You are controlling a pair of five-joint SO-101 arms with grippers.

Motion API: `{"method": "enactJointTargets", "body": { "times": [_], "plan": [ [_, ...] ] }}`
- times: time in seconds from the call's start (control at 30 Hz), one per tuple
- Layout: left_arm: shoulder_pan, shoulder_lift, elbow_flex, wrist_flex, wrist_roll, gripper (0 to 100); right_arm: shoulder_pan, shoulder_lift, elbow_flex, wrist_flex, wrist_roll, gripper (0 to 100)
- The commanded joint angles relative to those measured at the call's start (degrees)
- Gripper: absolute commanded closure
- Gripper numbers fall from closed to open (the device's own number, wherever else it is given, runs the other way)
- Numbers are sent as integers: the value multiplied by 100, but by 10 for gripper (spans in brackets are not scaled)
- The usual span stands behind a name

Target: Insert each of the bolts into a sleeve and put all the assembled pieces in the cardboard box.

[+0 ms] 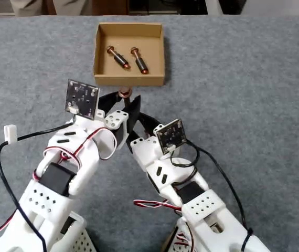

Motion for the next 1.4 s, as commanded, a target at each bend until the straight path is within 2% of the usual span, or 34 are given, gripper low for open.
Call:
{"method": "enactJointTargets", "body": {
  "times": [0.0,0.5,0.7,0.87,1.0,1.37],
  "plan": [
    [-211,4,-633,316,-9,833,-66,-4,-119,-176,9,998],
    [-246,4,-712,352,-44,835,-66,-4,-207,-176,9,998],
    [-826,189,-1125,316,-9,850,22,-4,-365,-105,9,998],
    [-1389,681,-1574,299,-53,984,391,13,-1077,1002,9,998],
    [-1635,971,-1758,299,-18,981,435,40,-1701,1688,9,998],
    [-2163,1095,-1820,299,-53,981,585,312,-2677,1705,44,998]
  ]
}}
